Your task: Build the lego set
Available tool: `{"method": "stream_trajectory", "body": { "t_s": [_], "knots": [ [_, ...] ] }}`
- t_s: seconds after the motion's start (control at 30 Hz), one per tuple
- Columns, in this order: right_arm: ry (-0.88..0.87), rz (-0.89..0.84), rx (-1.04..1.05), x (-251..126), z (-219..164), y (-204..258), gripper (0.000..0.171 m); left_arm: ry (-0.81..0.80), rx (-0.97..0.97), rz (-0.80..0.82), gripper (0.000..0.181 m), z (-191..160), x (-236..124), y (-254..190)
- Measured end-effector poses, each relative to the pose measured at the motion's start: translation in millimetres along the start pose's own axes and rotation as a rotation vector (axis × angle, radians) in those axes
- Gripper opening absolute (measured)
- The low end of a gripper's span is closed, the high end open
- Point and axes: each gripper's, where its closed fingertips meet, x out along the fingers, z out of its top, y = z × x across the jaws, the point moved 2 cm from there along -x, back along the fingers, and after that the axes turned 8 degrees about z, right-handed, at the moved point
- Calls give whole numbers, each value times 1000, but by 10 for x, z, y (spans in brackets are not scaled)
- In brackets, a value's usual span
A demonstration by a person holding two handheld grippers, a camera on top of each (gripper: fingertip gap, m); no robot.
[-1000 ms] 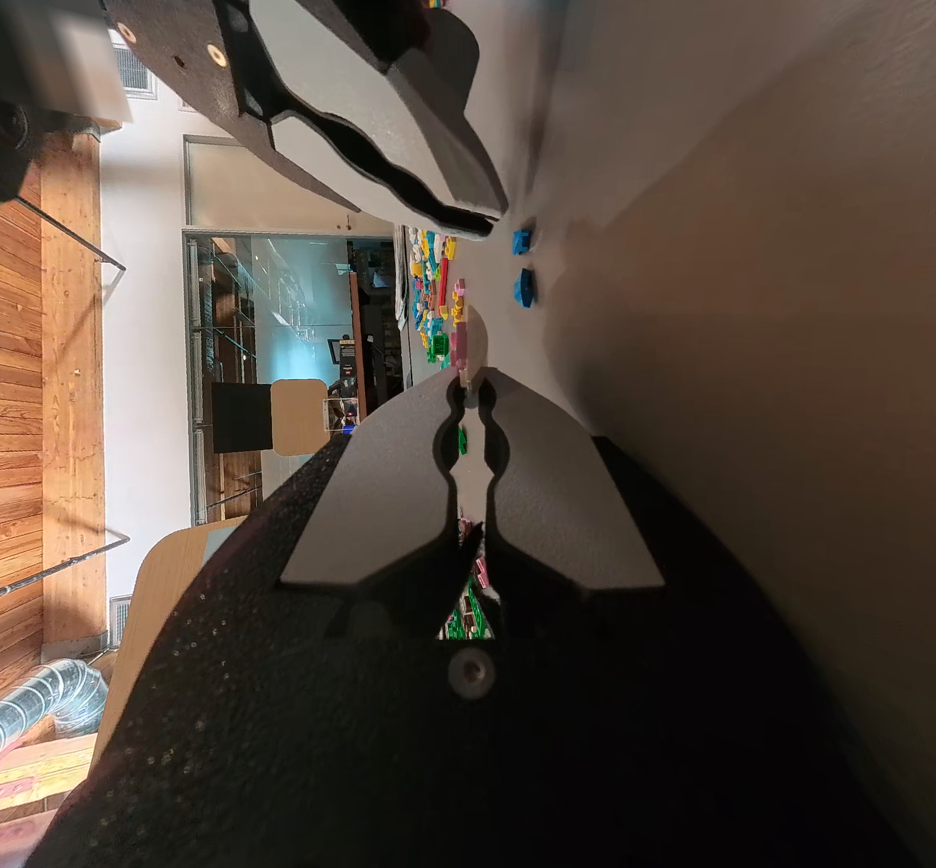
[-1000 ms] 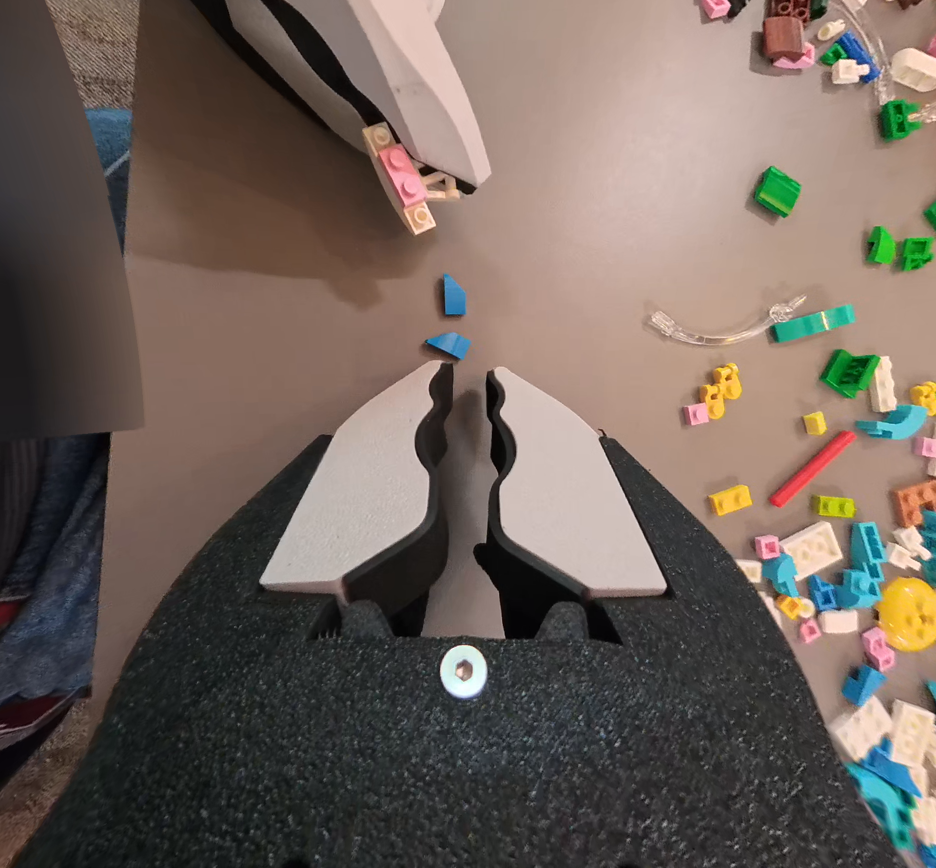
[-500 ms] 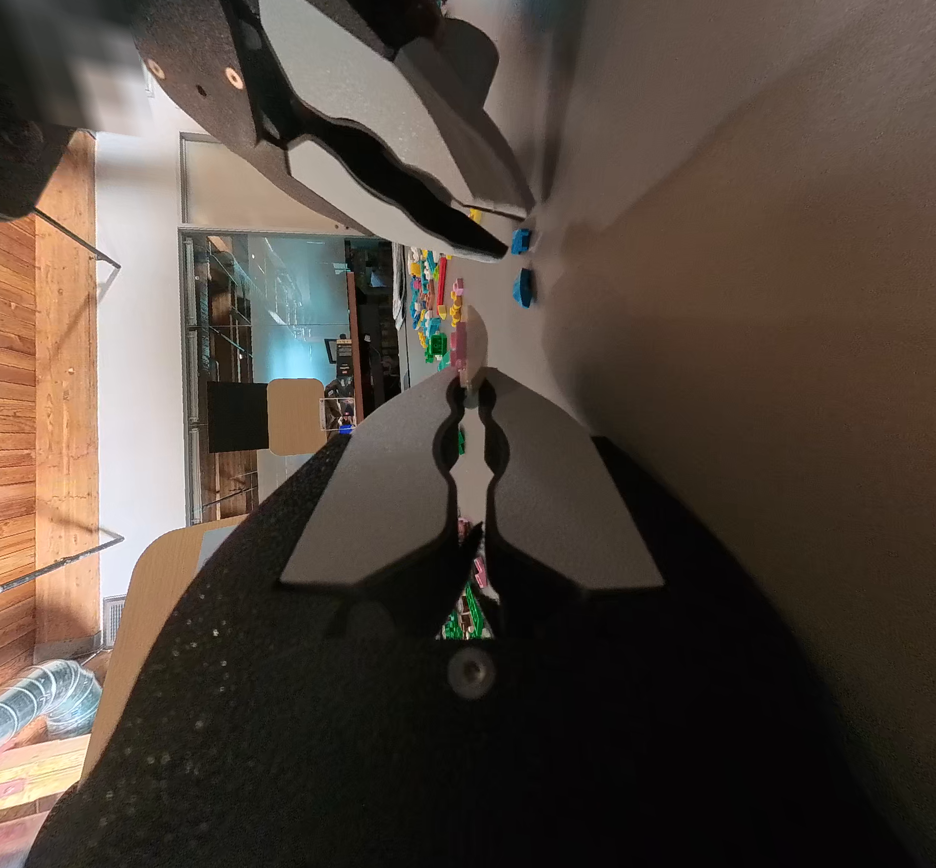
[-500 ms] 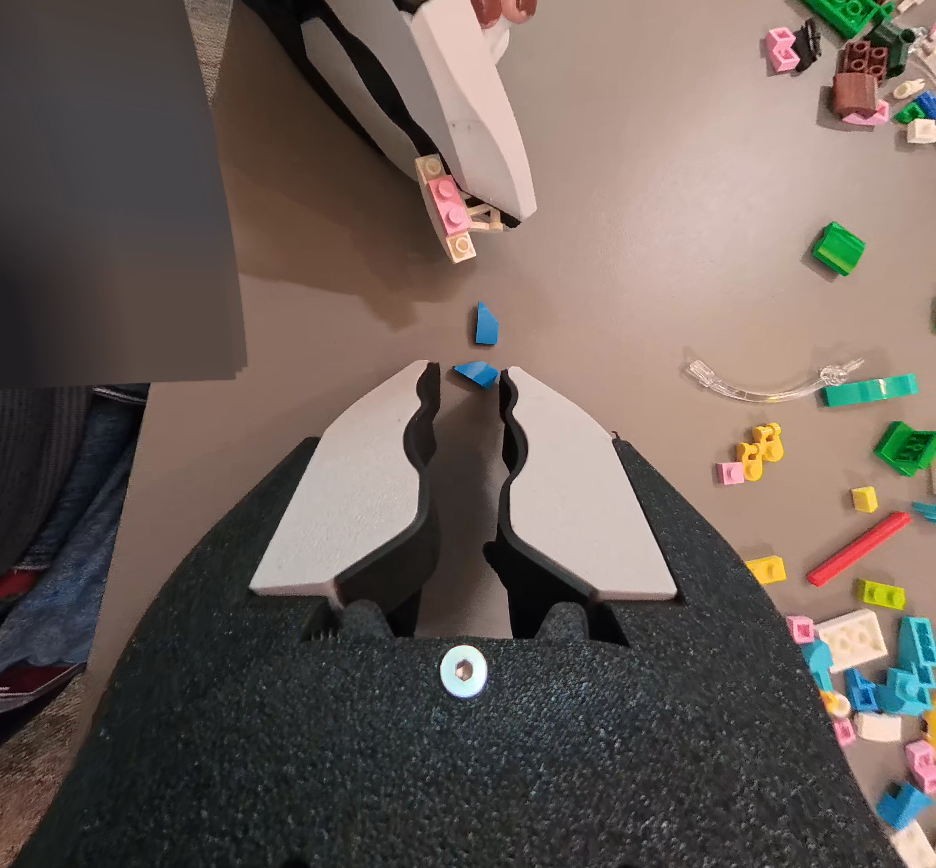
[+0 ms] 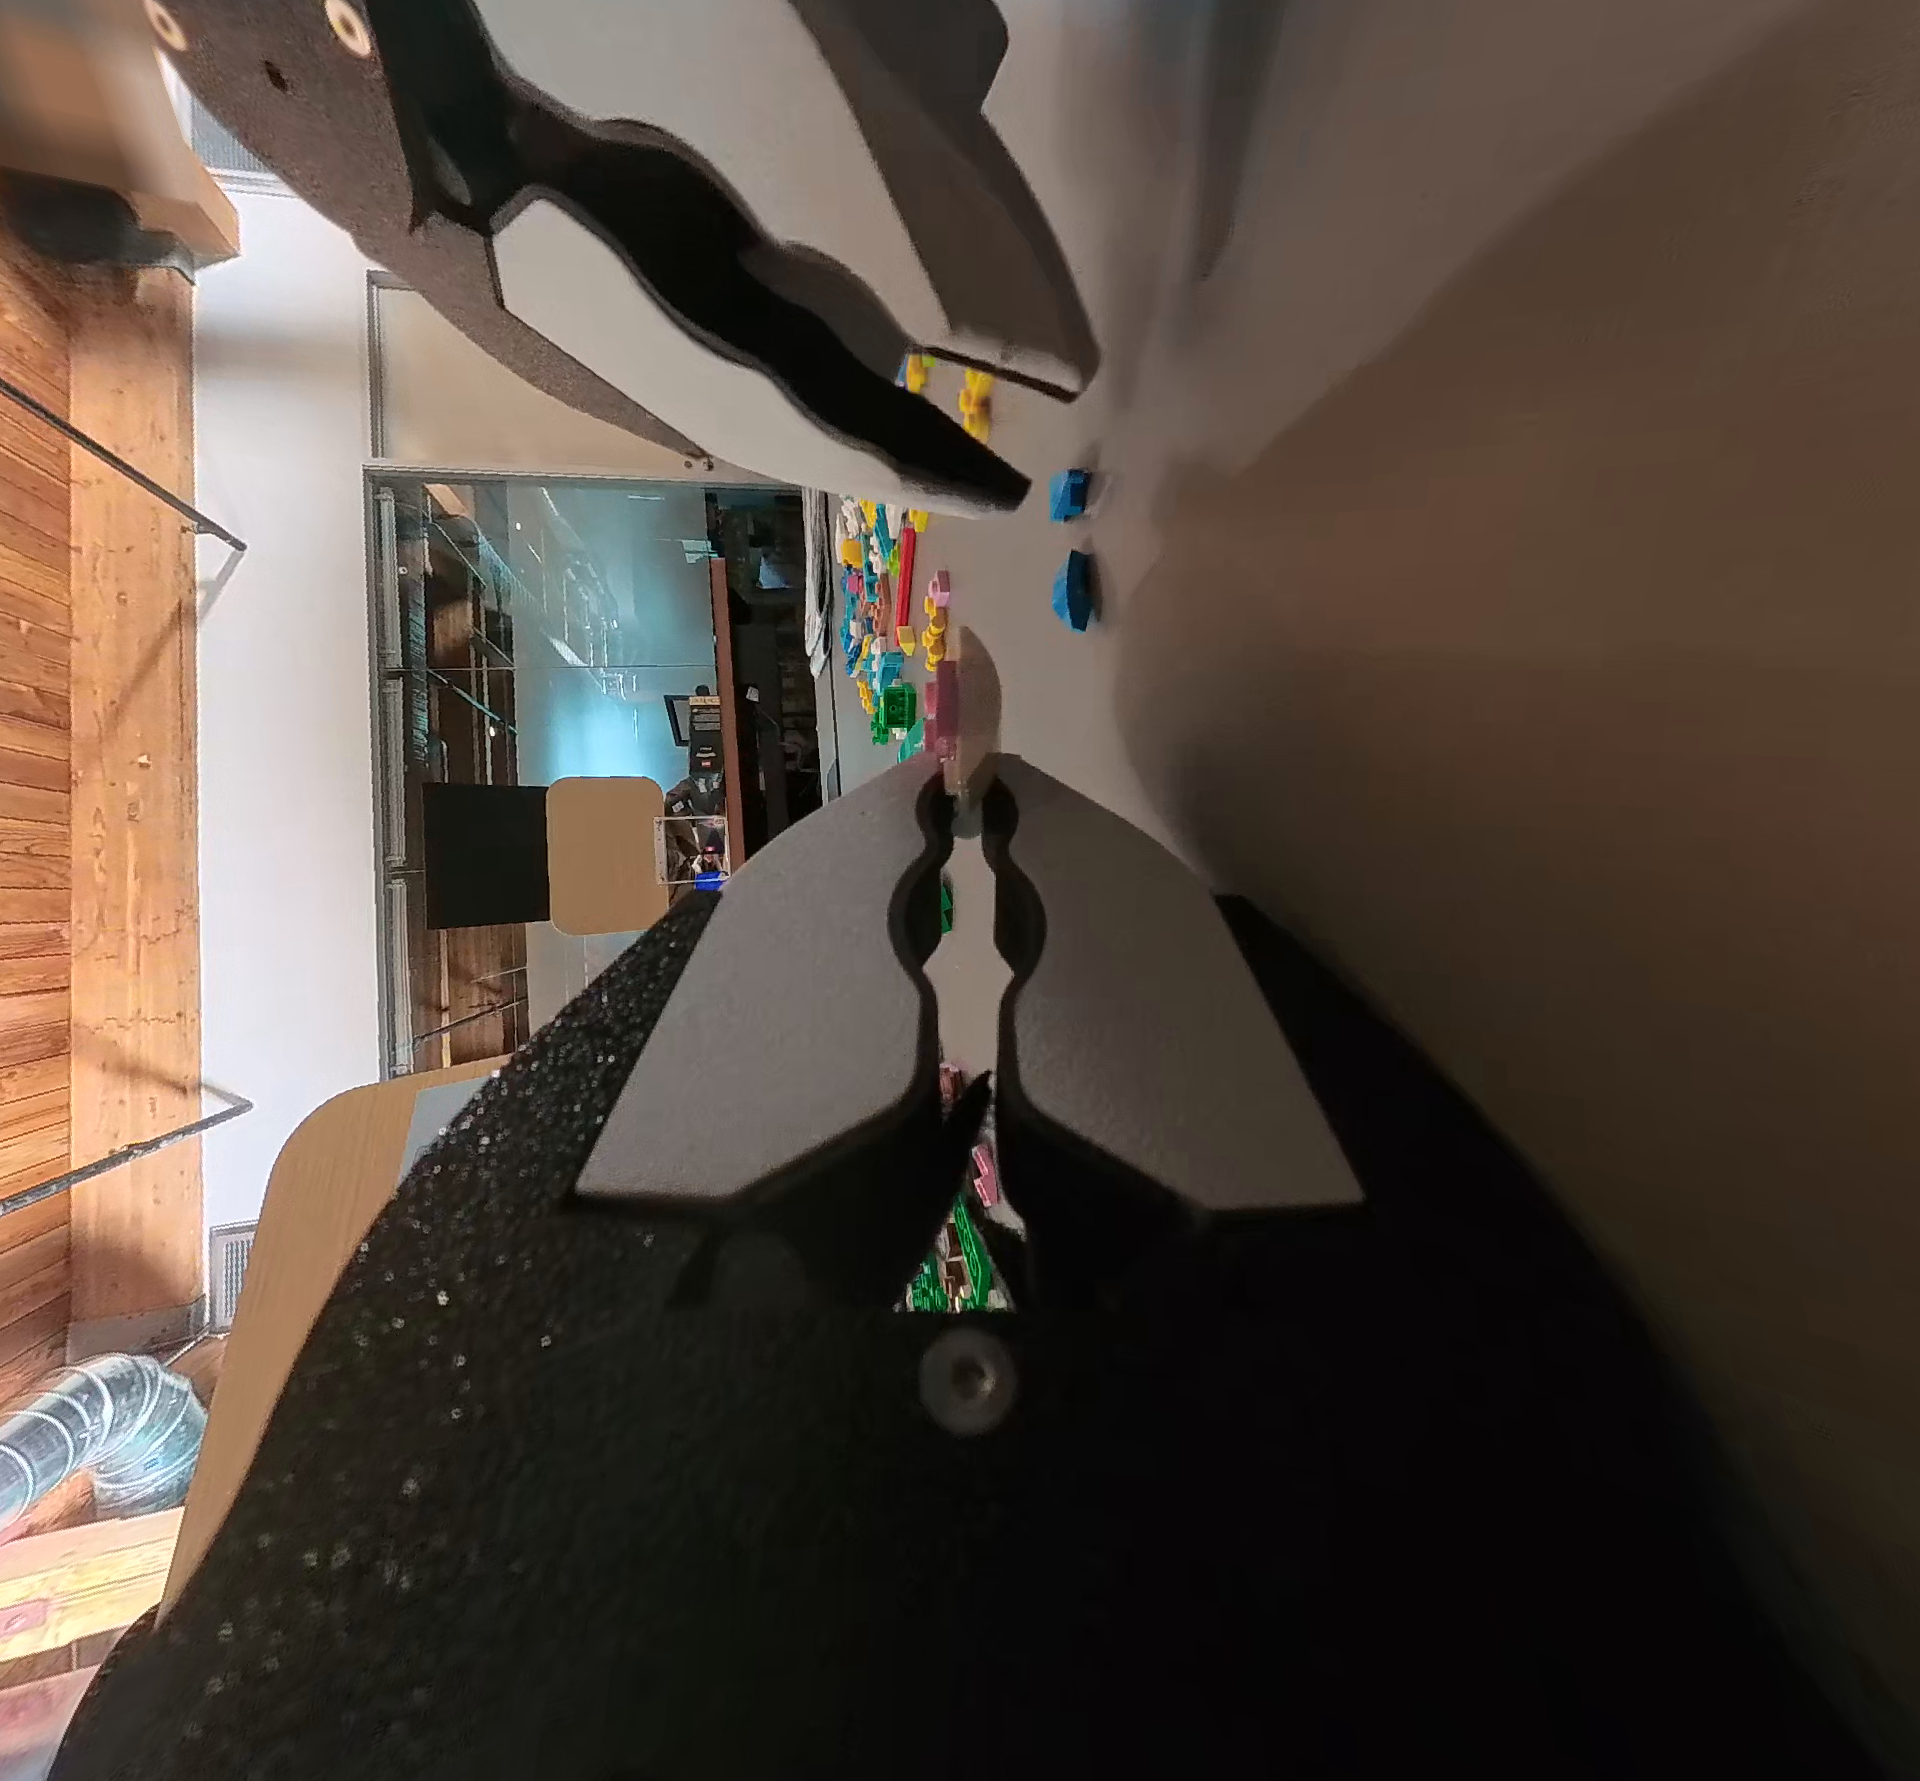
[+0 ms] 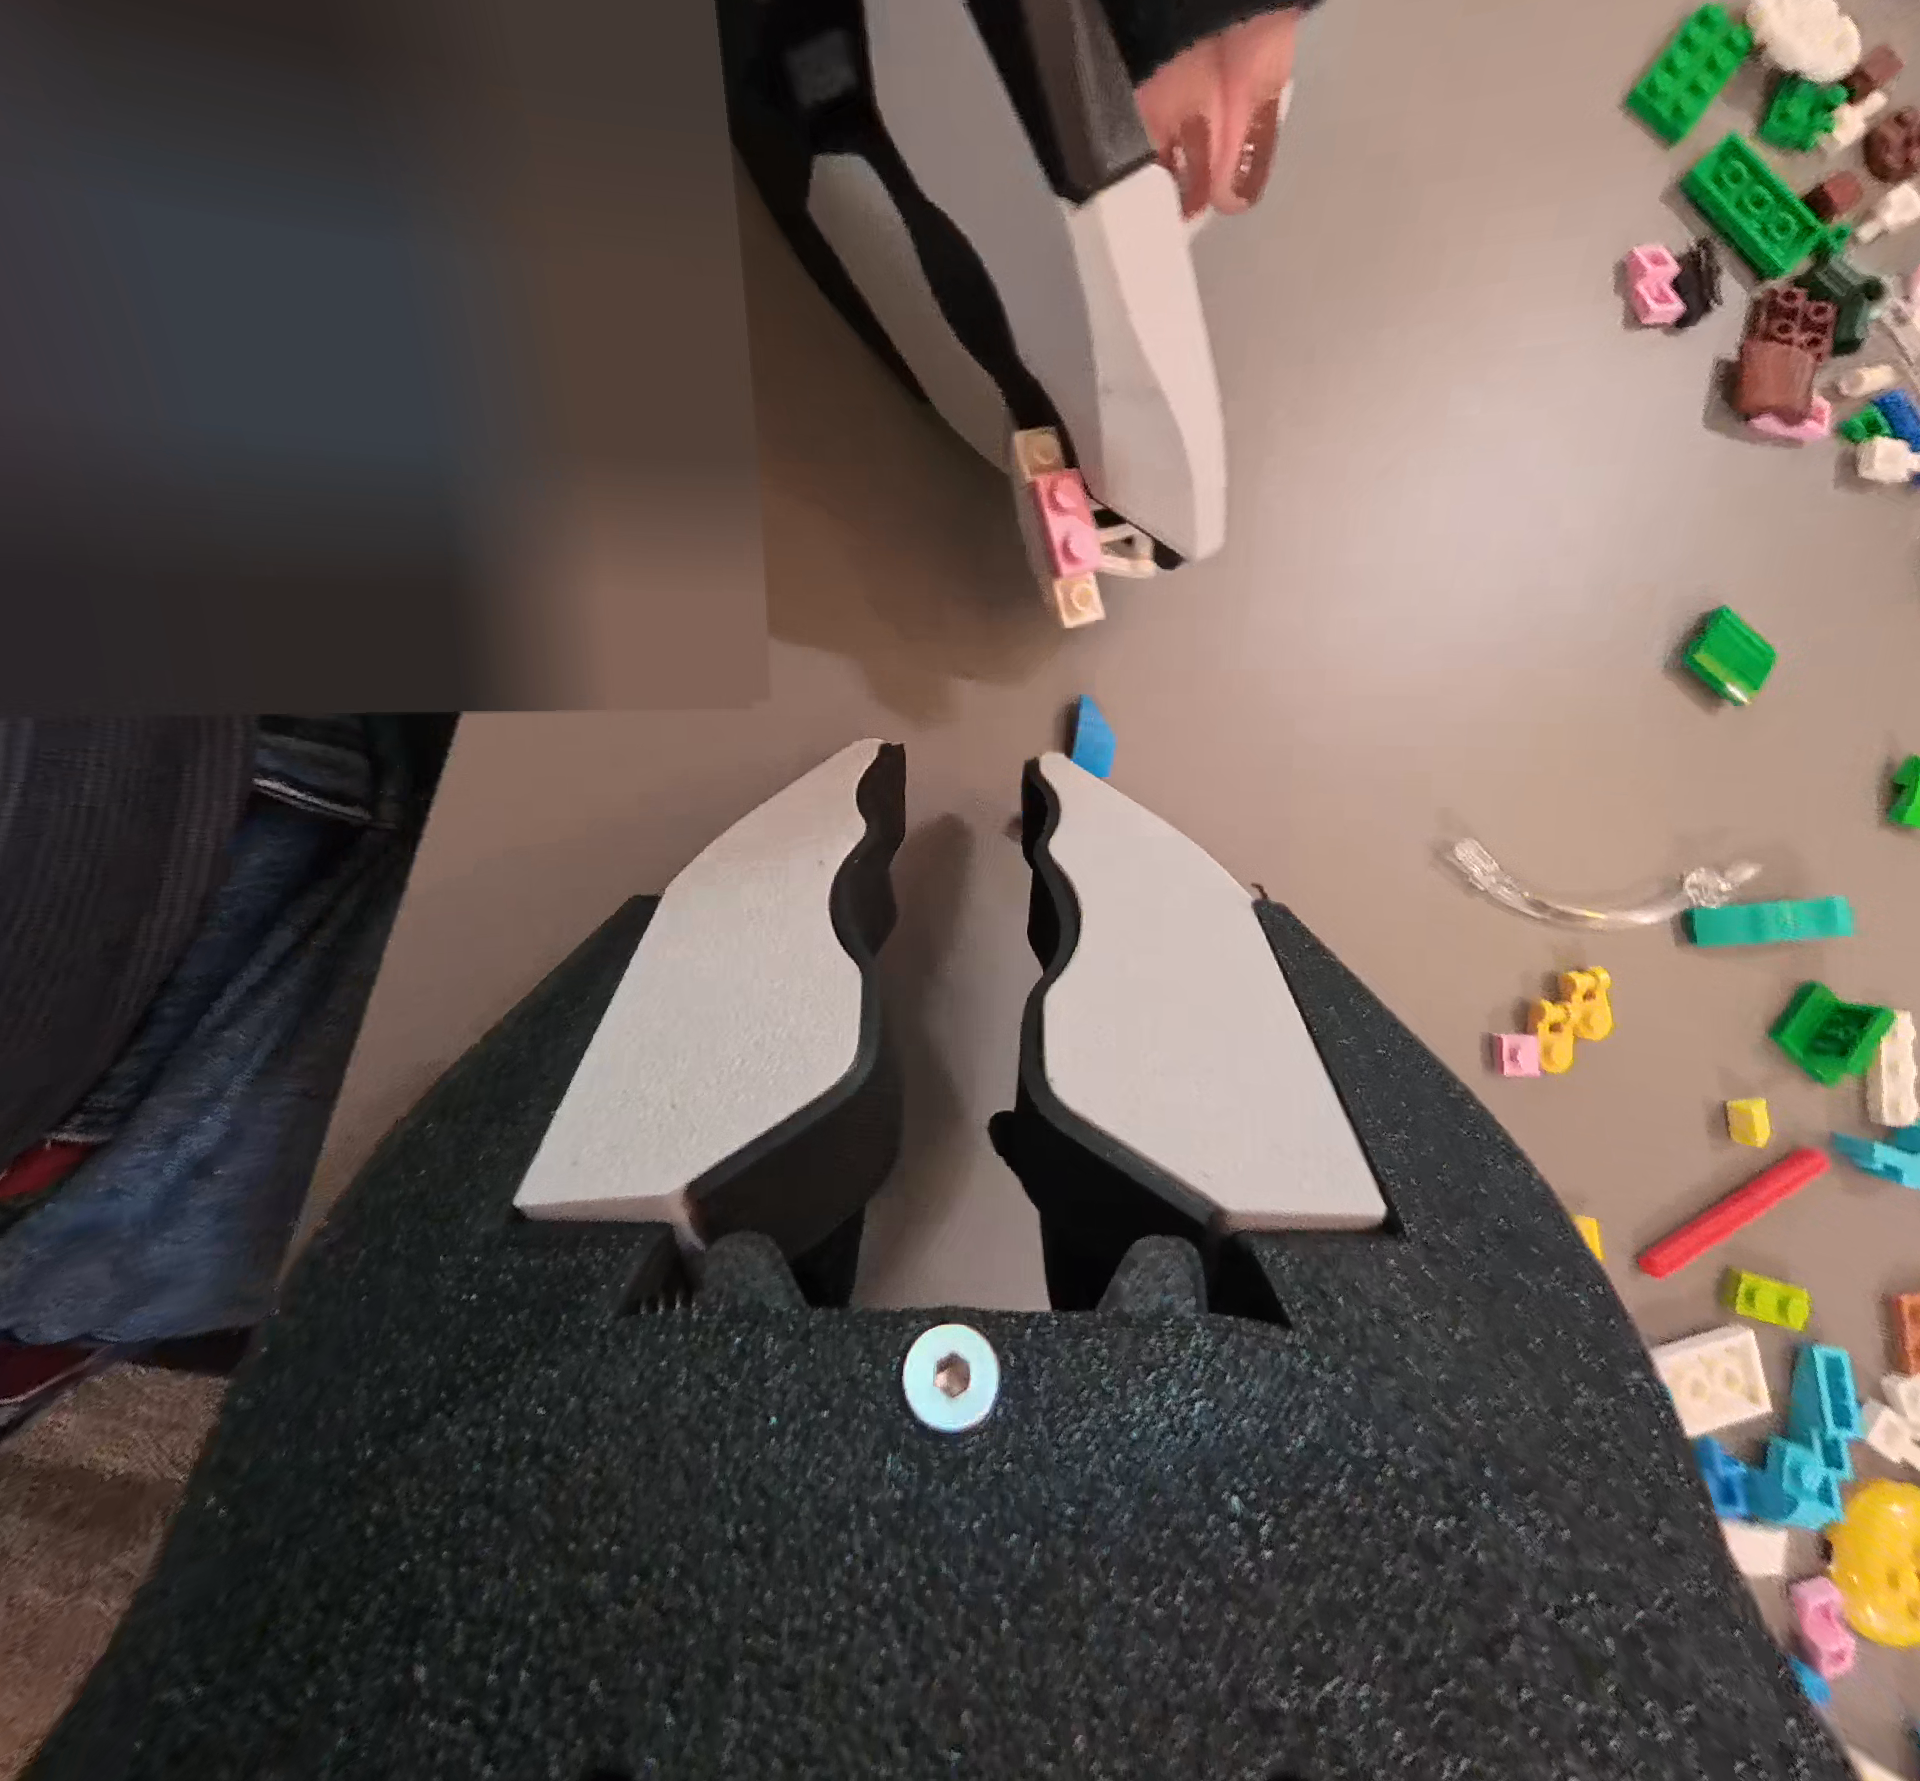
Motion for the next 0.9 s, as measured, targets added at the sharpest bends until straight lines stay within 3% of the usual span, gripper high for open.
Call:
{"method": "stream_trajectory", "body": {
  "t_s": [0.03, 0.4, 0.67, 0.9],
  "knots": [
    [14, 1, -14, 21, 0, 16, 21, 0, 0, 0, 4, 0, 0, 0],
    [144, -48, 53, -40, -218, -77, 23, 0, -3, -2, 4, -2, -2, 1],
    [28, -133, 188, -106, -205, -236, 15, 0, -5, -3, 4, -2, -2, 2],
    [59, -128, 174, -31, -237, -263, 11, -1, -2, -1, 4, -2, -4, 4]
  ]
}}
